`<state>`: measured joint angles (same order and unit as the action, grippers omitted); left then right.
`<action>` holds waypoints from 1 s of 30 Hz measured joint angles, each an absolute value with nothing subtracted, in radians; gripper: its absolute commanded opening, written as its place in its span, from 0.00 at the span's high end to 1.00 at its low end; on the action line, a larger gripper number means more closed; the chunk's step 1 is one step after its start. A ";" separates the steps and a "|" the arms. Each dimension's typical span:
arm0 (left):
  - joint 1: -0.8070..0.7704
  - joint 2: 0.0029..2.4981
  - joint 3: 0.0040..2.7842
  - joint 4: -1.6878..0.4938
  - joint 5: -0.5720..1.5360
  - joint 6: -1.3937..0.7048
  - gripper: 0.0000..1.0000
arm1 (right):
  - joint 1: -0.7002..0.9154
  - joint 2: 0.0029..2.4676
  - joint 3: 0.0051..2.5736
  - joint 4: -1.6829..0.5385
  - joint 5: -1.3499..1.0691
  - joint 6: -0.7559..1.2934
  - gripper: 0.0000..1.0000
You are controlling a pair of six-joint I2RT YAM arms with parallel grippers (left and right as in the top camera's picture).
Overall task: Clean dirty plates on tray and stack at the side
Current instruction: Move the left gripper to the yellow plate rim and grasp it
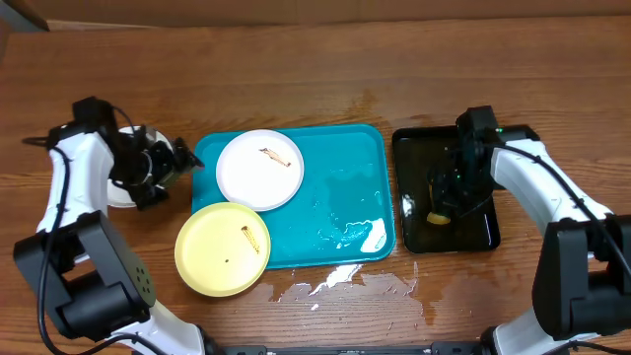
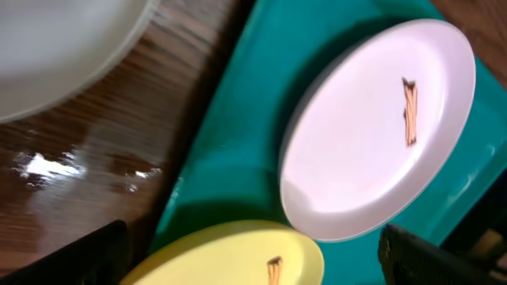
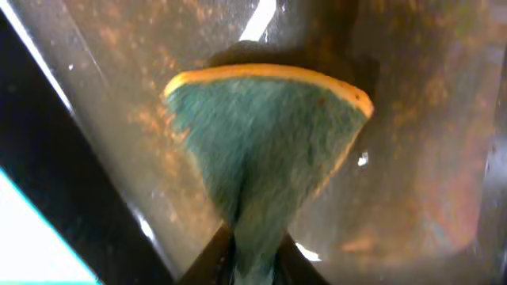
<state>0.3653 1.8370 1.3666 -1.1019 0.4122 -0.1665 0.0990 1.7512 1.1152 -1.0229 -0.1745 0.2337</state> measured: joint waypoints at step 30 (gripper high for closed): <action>0.120 1.456 1.222 -1.335 0.136 -0.260 0.00 | 0.120 1.751 1.041 -0.797 -0.138 0.237 0.47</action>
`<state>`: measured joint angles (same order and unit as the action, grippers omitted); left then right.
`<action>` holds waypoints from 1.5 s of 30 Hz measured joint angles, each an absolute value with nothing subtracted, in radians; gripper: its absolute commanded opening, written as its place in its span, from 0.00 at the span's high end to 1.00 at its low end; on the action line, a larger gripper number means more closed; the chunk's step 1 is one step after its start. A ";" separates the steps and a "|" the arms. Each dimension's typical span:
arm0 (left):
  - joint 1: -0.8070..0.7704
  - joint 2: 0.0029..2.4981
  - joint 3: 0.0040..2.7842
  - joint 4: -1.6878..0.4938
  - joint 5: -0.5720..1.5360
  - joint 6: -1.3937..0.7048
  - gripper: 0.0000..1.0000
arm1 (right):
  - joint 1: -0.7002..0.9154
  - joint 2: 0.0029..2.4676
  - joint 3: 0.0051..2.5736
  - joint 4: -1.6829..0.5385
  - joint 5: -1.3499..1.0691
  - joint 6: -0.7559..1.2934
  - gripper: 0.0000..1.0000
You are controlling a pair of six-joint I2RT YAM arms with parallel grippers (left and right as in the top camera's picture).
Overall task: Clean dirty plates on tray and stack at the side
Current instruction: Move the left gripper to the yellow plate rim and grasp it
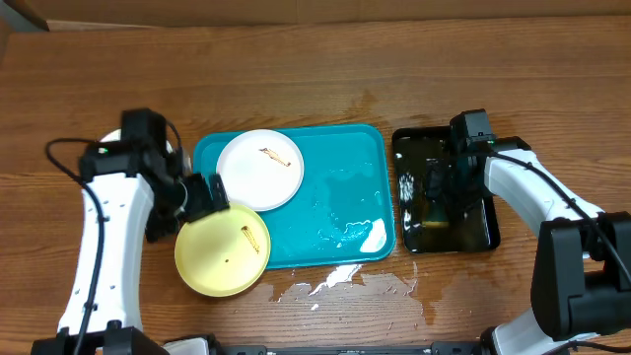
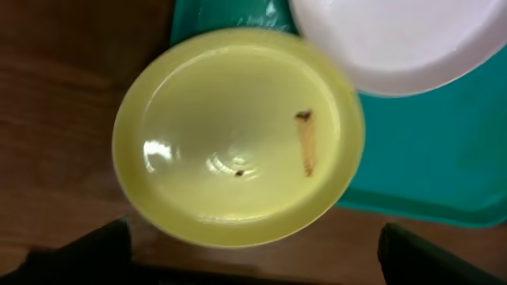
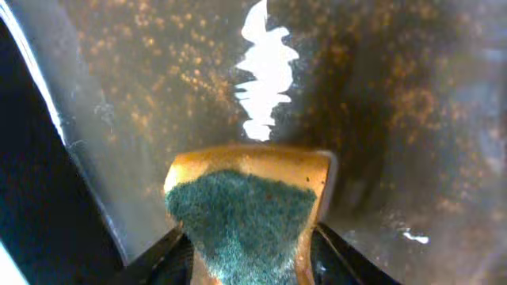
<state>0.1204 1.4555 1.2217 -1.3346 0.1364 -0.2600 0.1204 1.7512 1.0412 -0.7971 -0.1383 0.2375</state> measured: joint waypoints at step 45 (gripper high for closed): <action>0.175 1.460 0.788 -1.005 -0.034 -0.540 0.24 | 0.120 1.751 1.041 -0.849 -0.138 0.239 0.47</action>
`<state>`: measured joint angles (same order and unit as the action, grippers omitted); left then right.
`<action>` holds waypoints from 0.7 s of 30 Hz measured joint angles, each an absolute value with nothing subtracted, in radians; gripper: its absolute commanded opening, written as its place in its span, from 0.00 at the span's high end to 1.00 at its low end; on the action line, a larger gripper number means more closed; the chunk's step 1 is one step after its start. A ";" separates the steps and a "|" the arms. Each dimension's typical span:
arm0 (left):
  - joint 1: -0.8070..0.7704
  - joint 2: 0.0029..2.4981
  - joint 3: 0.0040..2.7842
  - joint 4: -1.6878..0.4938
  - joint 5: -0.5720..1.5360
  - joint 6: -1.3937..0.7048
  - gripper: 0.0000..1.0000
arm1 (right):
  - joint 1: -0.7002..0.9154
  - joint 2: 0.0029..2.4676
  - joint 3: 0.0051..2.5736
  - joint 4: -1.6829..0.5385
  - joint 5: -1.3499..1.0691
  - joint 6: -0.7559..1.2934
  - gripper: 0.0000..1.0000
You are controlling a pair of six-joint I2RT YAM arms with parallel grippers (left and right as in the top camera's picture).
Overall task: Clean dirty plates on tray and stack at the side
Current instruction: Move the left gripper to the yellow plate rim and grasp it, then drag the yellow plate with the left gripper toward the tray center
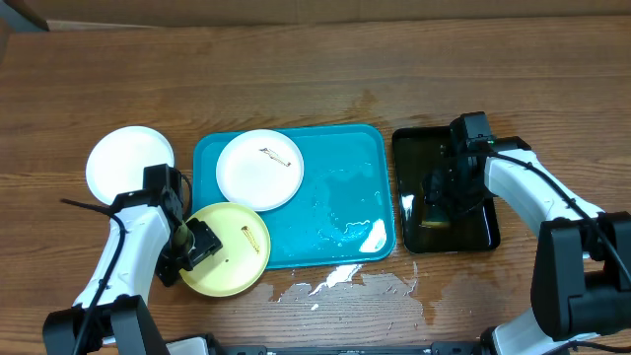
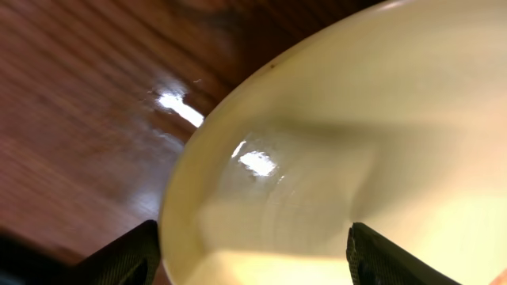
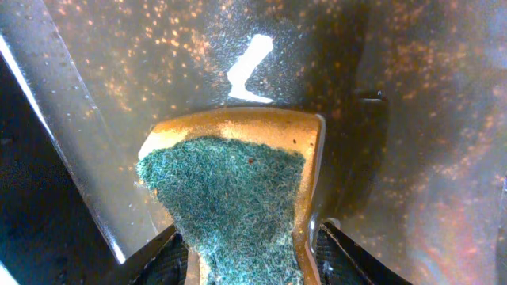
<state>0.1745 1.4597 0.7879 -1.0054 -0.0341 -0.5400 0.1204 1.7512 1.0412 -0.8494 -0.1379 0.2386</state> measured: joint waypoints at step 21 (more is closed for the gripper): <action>0.128 1.460 0.746 -0.937 0.252 -0.331 0.27 | 0.120 1.751 1.041 -0.870 -0.138 0.239 0.46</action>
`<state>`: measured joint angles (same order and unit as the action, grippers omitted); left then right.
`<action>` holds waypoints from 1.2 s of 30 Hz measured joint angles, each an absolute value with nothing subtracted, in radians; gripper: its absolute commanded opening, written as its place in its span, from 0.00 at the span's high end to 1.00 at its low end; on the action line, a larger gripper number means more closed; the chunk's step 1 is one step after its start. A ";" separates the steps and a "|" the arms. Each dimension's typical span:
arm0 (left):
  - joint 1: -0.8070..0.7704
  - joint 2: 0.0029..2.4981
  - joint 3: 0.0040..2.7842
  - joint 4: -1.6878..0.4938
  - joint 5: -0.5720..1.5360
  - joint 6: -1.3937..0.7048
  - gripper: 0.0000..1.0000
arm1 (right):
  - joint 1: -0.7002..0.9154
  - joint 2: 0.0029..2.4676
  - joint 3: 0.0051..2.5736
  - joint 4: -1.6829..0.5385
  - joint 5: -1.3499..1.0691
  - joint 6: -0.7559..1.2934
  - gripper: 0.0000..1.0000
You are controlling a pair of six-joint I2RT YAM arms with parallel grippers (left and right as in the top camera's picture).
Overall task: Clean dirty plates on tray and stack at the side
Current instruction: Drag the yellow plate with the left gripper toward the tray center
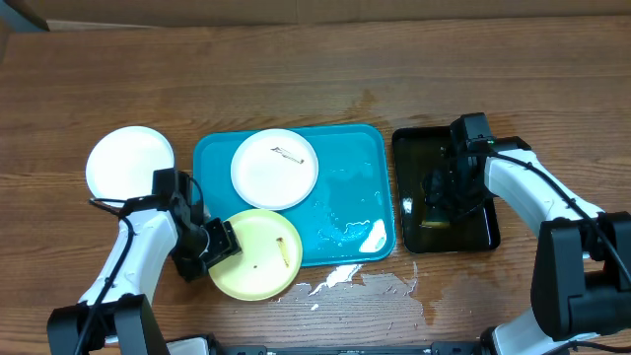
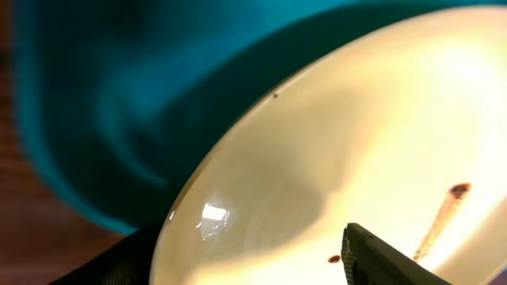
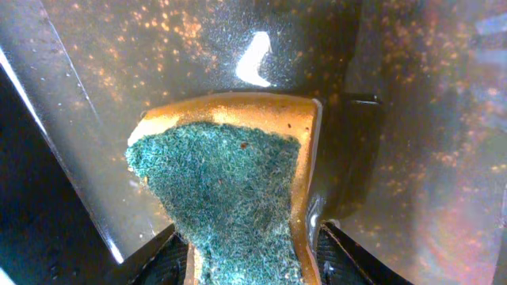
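Observation:
A yellow plate [image 1: 258, 268] with a brown streak of food [image 2: 440, 215] overhangs the front left edge of the teal tray [image 1: 345, 187]. My left gripper [image 1: 219, 247] is shut on its left rim, one finger [image 2: 388, 257] over the plate and the other under it. Further back on the tray lies a white plate [image 1: 274, 170] with a food streak. A clean white plate [image 1: 128, 161] lies on the table to the left. My right gripper [image 3: 245, 237] is shut on a green and yellow sponge [image 3: 222, 182] in the black basin [image 1: 409, 148].
Water is pooled on the tray's right half [image 1: 360, 235] and spilled on the wood [image 1: 335, 281] in front of the tray. The basin holds brownish water. The left arm lies between the clean plate and the tray.
The yellow plate has shifted right with my left gripper on its rim, and teal tray now shows behind it instead of wood. The white dirty plate sits slightly further right. The right gripper holds still.
My left gripper was open by the clean white plate at the far left, then open above the yellow plate, then at that plate's left rim. Now it grips the rim and the plate has moved right. All the while my right gripper kept the sponge in the basin.

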<state>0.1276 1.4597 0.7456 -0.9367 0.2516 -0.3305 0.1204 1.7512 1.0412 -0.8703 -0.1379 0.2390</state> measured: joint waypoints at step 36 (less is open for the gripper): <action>-0.197 1.460 0.744 -0.611 0.463 -0.289 0.32 | 0.120 1.751 1.041 -0.876 -0.138 0.239 0.45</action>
